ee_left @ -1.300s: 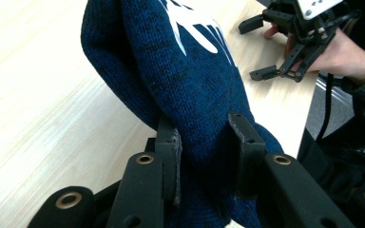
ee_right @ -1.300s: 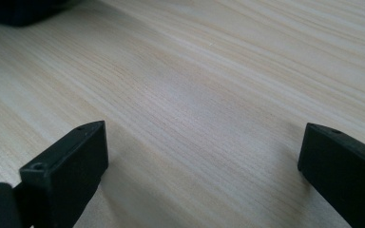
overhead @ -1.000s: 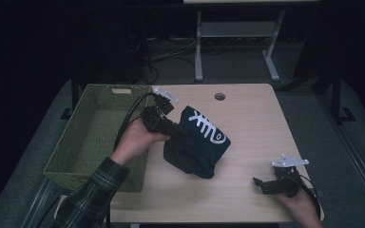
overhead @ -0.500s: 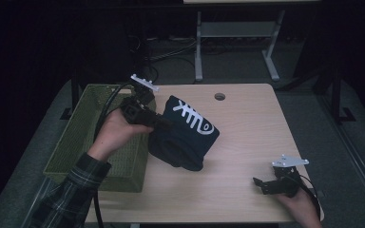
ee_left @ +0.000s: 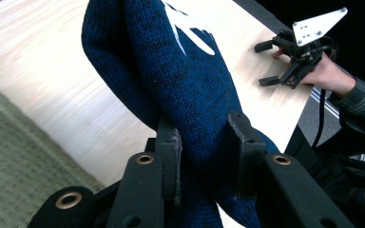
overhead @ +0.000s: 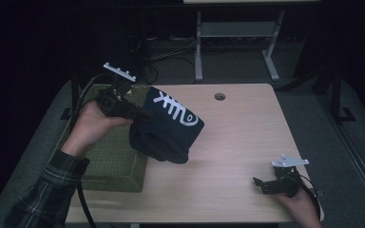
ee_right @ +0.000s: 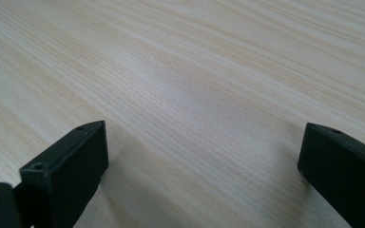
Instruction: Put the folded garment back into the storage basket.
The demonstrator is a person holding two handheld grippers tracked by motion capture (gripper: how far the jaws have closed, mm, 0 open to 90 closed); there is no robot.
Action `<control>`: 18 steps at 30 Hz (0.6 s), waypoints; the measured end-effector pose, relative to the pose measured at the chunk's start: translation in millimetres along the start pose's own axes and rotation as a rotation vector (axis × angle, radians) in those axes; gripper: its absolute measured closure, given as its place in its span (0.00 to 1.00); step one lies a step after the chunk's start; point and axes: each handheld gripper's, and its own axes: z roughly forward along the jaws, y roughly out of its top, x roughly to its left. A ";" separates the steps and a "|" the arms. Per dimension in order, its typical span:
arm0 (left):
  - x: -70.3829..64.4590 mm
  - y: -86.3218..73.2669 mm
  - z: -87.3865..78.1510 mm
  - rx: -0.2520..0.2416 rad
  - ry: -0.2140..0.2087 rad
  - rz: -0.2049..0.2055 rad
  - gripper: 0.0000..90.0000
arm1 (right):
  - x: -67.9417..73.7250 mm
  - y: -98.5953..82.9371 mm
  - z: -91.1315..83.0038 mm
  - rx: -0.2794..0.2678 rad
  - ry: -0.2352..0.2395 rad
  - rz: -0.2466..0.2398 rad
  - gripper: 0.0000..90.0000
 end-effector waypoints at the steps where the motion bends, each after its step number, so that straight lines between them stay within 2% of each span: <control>1: 0.8 -0.6 -3.6 -0.002 0.004 -0.003 0.78 | 0.0 0.0 0.0 0.000 -0.001 0.000 0.03; 8: 5.5 -6.5 -27.1 -0.021 0.030 -0.026 0.78 | -0.1 0.0 0.0 0.000 -0.002 0.001 0.03; 18: 20.1 -25.2 -57.9 -0.055 0.079 -0.076 0.78 | -0.2 0.0 0.0 -0.001 -0.004 0.002 0.03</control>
